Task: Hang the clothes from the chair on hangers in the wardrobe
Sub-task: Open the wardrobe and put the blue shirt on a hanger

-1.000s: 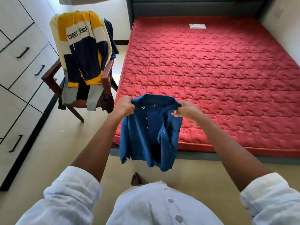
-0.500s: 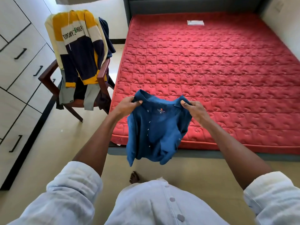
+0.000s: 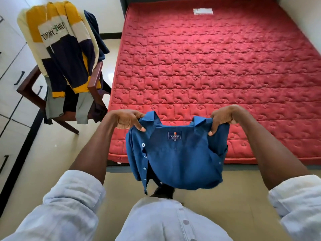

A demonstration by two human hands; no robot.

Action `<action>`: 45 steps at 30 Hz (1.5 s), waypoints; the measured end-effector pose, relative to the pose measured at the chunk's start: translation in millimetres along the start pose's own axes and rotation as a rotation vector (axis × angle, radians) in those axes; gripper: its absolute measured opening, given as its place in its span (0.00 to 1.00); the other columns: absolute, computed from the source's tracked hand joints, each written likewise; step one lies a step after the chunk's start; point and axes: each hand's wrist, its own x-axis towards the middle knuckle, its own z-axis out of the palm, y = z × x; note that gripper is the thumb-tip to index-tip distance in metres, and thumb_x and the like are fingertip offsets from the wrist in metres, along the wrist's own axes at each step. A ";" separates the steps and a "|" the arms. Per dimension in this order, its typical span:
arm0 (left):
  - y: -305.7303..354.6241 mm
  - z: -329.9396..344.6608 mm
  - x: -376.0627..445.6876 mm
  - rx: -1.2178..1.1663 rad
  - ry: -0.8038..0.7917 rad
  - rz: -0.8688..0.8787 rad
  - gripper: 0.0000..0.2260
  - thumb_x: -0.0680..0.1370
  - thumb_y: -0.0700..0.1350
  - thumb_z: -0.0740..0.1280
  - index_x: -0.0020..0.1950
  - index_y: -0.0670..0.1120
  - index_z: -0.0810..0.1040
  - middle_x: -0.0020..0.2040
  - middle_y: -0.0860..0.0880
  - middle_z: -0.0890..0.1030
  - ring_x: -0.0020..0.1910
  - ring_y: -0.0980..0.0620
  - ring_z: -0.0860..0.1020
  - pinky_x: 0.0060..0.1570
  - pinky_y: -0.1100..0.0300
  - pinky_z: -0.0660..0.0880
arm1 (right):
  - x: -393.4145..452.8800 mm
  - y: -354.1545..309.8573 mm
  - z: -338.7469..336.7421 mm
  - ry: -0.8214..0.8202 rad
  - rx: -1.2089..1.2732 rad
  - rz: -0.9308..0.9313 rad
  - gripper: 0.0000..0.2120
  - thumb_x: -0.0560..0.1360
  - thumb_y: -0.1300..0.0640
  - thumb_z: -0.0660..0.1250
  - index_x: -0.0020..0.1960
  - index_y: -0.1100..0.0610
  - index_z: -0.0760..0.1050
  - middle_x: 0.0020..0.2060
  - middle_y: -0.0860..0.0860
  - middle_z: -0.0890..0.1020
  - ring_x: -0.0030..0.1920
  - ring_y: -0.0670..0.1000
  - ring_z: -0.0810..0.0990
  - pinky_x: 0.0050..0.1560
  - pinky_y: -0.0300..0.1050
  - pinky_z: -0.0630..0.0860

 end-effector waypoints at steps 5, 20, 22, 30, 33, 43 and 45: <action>85.1 -74.9 72.4 0.092 0.383 0.183 0.13 0.71 0.25 0.68 0.53 0.36 0.80 0.45 0.43 0.83 0.42 0.52 0.82 0.50 0.55 0.79 | 34.2 -14.0 -116.3 0.451 0.065 0.094 0.12 0.71 0.58 0.75 0.48 0.65 0.79 0.36 0.56 0.82 0.36 0.55 0.80 0.35 0.45 0.76; 1.6 -48.8 213.0 0.735 0.830 -0.007 0.21 0.75 0.43 0.69 0.67 0.41 0.72 0.65 0.40 0.72 0.65 0.40 0.72 0.65 0.49 0.69 | 182.4 2.3 -21.0 0.905 -0.007 -0.021 0.15 0.74 0.62 0.65 0.60 0.63 0.70 0.61 0.61 0.72 0.62 0.63 0.72 0.61 0.54 0.68; -11.7 -25.8 208.5 0.759 0.806 -0.055 0.22 0.76 0.44 0.69 0.68 0.42 0.71 0.66 0.41 0.71 0.66 0.40 0.71 0.65 0.47 0.70 | 179.7 7.1 5.9 0.851 -0.059 -0.042 0.17 0.75 0.59 0.67 0.61 0.61 0.70 0.61 0.58 0.72 0.63 0.61 0.72 0.61 0.53 0.69; -42.3 70.8 184.4 0.782 0.865 -0.056 0.20 0.77 0.45 0.67 0.68 0.43 0.71 0.66 0.43 0.71 0.66 0.41 0.71 0.63 0.45 0.70 | 141.8 21.2 66.9 0.829 -0.208 -0.198 0.13 0.74 0.61 0.64 0.58 0.61 0.72 0.57 0.58 0.74 0.59 0.61 0.73 0.59 0.53 0.69; -56.0 98.5 176.3 0.745 0.910 -0.062 0.21 0.77 0.46 0.67 0.68 0.43 0.71 0.66 0.43 0.71 0.66 0.41 0.71 0.63 0.45 0.70 | 129.3 24.5 83.1 0.837 -0.277 -0.230 0.12 0.74 0.62 0.63 0.58 0.61 0.72 0.57 0.58 0.74 0.58 0.61 0.74 0.57 0.53 0.69; -123.1 144.7 125.2 0.618 1.059 -0.165 0.18 0.76 0.46 0.66 0.64 0.43 0.72 0.64 0.43 0.74 0.65 0.41 0.72 0.63 0.45 0.70 | 108.8 -24.1 142.7 0.740 -0.366 -0.380 0.12 0.75 0.63 0.62 0.58 0.62 0.70 0.55 0.60 0.76 0.53 0.62 0.76 0.52 0.52 0.70; -139.4 144.0 108.4 0.568 1.102 -0.207 0.17 0.76 0.45 0.65 0.64 0.43 0.72 0.62 0.43 0.75 0.63 0.41 0.73 0.62 0.46 0.70 | 107.4 -47.9 154.4 0.705 -0.387 -0.436 0.13 0.76 0.63 0.61 0.60 0.63 0.70 0.55 0.60 0.76 0.53 0.62 0.76 0.51 0.51 0.70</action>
